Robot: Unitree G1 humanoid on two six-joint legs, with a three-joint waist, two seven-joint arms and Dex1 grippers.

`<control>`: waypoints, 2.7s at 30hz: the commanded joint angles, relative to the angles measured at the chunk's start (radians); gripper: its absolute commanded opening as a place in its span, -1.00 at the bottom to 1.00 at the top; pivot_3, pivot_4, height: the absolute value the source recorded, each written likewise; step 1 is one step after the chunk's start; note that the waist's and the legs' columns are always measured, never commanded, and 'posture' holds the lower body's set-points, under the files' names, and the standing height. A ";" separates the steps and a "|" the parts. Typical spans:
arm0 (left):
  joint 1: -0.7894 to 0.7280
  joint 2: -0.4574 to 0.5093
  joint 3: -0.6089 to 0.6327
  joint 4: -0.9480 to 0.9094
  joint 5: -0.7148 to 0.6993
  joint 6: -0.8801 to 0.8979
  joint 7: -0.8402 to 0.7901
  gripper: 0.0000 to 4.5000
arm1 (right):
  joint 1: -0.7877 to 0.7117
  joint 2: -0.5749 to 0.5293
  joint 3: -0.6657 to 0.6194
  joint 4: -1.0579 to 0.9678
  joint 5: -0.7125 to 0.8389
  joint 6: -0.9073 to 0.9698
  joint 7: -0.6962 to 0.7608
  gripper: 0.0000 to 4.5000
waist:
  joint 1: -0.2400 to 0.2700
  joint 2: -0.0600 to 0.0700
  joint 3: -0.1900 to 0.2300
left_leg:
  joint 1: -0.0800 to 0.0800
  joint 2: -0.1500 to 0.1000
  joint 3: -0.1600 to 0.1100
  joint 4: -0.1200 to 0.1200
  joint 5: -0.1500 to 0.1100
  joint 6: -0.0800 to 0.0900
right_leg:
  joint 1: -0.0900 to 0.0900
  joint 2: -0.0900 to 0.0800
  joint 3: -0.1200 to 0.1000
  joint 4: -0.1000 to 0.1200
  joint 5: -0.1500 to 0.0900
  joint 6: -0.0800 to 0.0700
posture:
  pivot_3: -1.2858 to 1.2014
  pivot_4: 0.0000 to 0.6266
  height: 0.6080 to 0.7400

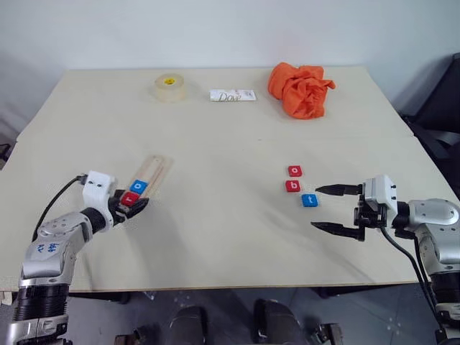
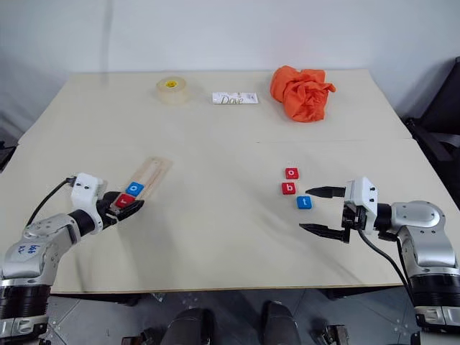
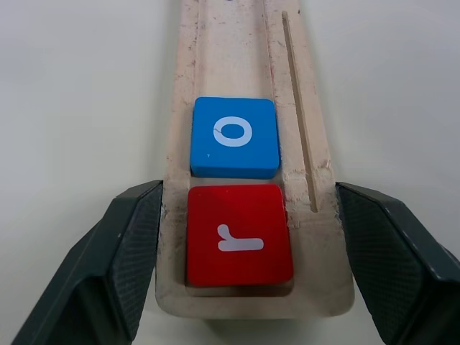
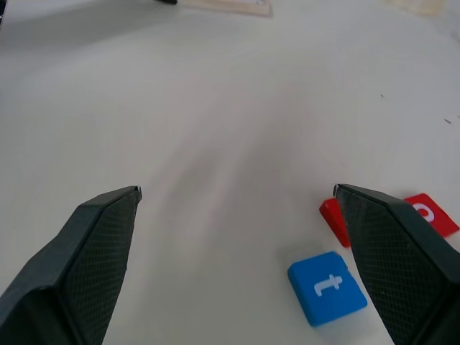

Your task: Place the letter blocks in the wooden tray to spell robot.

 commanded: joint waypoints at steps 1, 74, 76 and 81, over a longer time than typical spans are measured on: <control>-0.037 0.014 -0.051 -0.038 -0.011 -0.058 -0.108 0.52 | 0.017 -0.015 -0.042 -0.038 0.016 -0.010 -0.021 1.00 | 0.001 0.000 0.000 | 0.000 0.000 0.000 0.000 0.000 0.000 | 0.000 0.000 0.000 0.000 0.000 0.000 | 0.03 -0.52 1.00; -0.066 -0.093 -0.112 0.260 -0.186 -0.745 -0.983 0.99 | 0.212 0.198 -0.085 -0.696 0.111 0.769 -0.929 1.00 | -0.003 -0.002 0.001 | -0.005 0.001 -0.003 0.005 -0.004 0.004 | -0.001 0.000 -0.001 0.000 -0.001 0.000 | 0.03 -0.52 1.00; -0.064 -0.091 -0.114 0.262 -0.182 -0.750 -0.976 0.99 | 0.221 0.205 -0.082 -0.718 0.109 0.786 -0.948 1.00 | -0.001 -0.002 0.001 | -0.008 0.000 -0.003 0.006 -0.003 0.004 | -0.003 0.000 -0.001 0.000 -0.001 0.000 | 0.03 -0.52 1.00; -0.064 -0.092 -0.112 0.255 -0.189 -0.748 -0.972 0.99 | 0.220 0.221 -0.066 -0.752 0.100 0.830 -1.007 1.00 | -0.002 -0.002 0.001 | -0.014 0.000 -0.004 0.009 -0.004 0.005 | -0.008 0.000 -0.001 0.001 0.000 0.001 | 0.03 -0.52 1.00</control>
